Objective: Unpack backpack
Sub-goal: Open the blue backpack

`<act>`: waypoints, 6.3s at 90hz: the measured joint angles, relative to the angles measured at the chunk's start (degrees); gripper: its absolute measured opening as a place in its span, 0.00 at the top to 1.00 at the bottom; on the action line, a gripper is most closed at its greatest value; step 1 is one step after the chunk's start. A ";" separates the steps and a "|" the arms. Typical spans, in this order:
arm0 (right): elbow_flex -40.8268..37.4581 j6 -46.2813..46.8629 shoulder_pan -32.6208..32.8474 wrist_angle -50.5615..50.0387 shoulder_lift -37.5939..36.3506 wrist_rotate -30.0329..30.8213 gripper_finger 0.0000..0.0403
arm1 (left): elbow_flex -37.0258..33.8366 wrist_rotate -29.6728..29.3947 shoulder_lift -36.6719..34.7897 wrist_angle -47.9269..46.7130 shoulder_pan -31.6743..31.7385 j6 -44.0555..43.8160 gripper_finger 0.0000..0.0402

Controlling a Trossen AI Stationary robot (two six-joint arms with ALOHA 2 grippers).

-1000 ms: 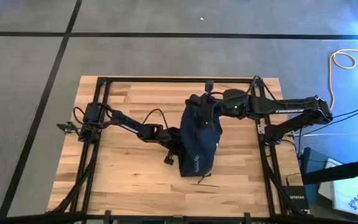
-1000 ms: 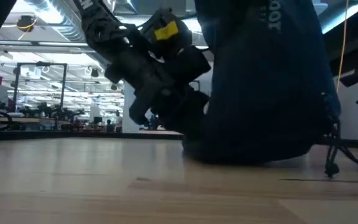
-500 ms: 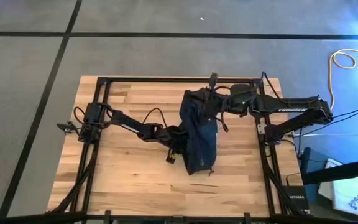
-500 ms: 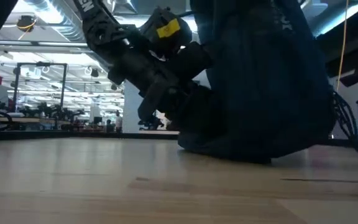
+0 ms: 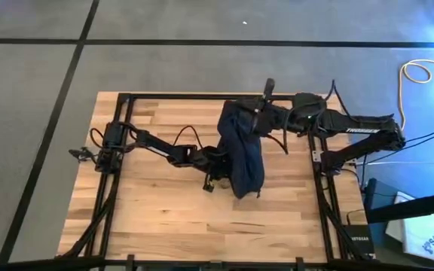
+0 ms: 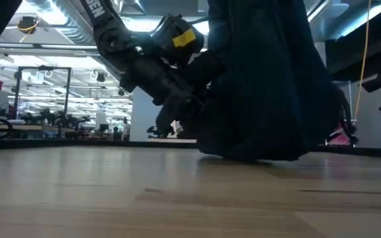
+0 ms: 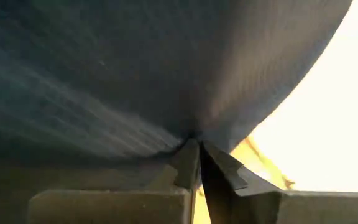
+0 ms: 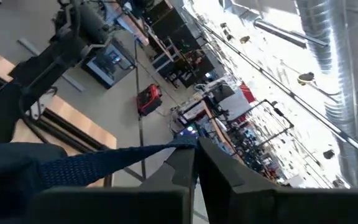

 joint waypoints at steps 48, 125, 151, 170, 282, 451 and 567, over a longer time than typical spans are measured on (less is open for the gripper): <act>0.24 6.39 0.00 -6.74 1.69 -2.22 1.00 | 0.11 -2.52 2.55 -2.16 0.50 -1.35 0.99; 0.14 18.39 2.53 4.81 14.96 -32.19 1.00 | 0.17 -13.73 5.16 3.59 1.78 -1.44 0.99; 0.08 18.50 4.21 11.32 20.59 -37.10 1.00 | 0.09 -13.33 5.27 4.22 3.23 1.83 0.99; 0.07 20.23 7.29 14.56 23.11 -44.29 1.00 | 0.00 -13.86 5.40 5.68 6.58 3.14 0.99; 0.09 39.81 9.84 15.12 39.90 -82.75 1.00 | 0.03 -10.96 5.40 5.65 12.50 4.40 0.99; 0.09 35.85 13.78 16.78 41.59 -54.16 0.42 | 0.96 -12.67 4.17 2.73 19.69 3.34 0.99; 14.58 36.06 30.78 -45.23 35.82 7.76 0.48 | -5.62 -8.55 -19.23 -5.87 -4.88 -0.42 1.00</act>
